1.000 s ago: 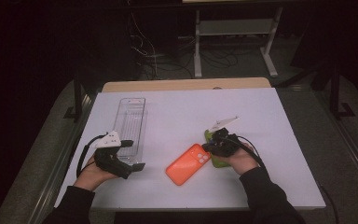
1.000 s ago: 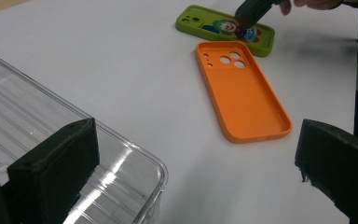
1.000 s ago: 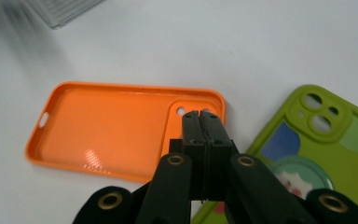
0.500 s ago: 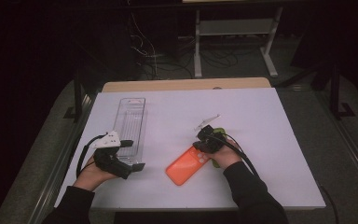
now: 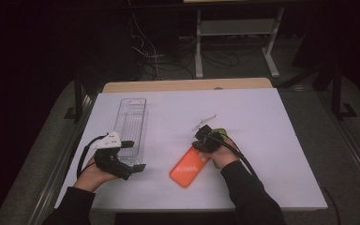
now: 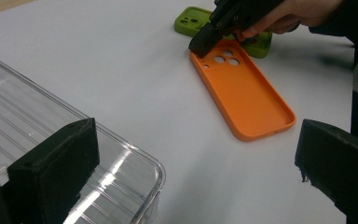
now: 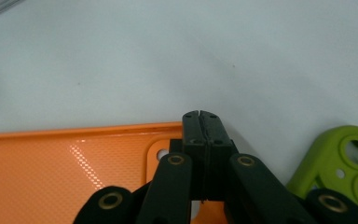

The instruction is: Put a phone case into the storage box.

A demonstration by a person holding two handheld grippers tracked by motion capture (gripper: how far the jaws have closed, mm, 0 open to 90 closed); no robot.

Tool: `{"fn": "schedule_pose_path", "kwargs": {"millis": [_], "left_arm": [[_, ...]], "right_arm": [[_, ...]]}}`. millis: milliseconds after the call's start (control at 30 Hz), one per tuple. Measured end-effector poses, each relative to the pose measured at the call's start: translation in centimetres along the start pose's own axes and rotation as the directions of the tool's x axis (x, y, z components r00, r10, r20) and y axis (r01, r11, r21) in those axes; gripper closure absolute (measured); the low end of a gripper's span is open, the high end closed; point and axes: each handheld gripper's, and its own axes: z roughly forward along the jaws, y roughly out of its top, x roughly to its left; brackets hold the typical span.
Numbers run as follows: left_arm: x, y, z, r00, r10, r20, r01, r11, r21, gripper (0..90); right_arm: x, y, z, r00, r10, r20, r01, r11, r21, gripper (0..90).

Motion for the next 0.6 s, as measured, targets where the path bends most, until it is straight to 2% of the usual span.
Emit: {"fn": "schedule_pose_path", "kwargs": {"millis": [600], "left_arm": [[-0.1,0.1,-0.1,1.0,-0.003,0.005,0.003,1.0,0.002,0.0]], "right_arm": [[1.9,2.1,1.7,0.9972,-0.064,-0.037,0.065,0.998,0.014,88.1]]}}
